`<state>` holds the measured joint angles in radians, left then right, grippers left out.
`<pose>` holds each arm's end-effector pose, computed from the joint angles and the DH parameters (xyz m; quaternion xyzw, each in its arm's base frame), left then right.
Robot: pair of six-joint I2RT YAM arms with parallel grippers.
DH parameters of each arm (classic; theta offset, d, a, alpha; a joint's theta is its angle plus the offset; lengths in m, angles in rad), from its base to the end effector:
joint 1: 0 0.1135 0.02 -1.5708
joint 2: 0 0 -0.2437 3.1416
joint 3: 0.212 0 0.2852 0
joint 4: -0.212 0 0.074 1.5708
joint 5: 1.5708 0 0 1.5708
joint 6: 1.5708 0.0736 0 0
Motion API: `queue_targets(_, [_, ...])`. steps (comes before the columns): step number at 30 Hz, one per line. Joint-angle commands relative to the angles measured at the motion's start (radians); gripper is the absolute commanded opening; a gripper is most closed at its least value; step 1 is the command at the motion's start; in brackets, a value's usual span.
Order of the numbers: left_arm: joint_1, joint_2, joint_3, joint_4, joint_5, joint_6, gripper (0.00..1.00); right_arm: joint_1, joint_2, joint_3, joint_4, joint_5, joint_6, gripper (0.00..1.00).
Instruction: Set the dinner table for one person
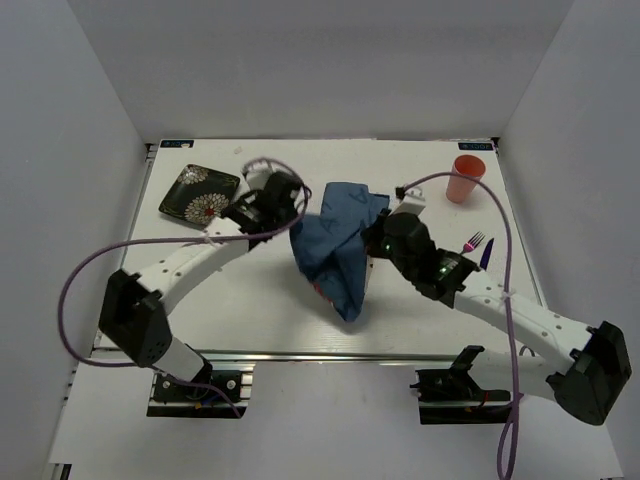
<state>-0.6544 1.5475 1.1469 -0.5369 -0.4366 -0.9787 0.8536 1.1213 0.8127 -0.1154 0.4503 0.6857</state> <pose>0.3186 -0.2052 0.1903 -0.2163 0.9047 -0.0806 0.3581 0.2383 0.2245 0.2478 0.0520 0.8261 0.2333 0.5103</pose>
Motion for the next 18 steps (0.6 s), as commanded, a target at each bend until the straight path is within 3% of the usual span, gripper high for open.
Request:
queue_targets(1, [0.001, -0.171, 0.302, -0.157, -0.126, 0.075, 0.00, -0.027, -0.112, 0.196, -0.077, 0.115, -0.049, 0.00])
queue_targets(4, [0.001, -0.317, 0.451, -0.236, -0.165, 0.109, 0.00, -0.027, -0.270, 0.316, -0.228, 0.287, -0.081, 0.00])
queue_targets(9, [0.001, -0.590, 0.406, -0.195, -0.126, 0.137, 0.00, -0.022, -0.469, 0.470, -0.489, 0.387, -0.078, 0.00])
queue_targets(18, [-0.008, -0.593, 0.428, -0.342, -0.234, -0.052, 0.00, -0.022, -0.456, 0.582, -0.541, 0.367, -0.115, 0.00])
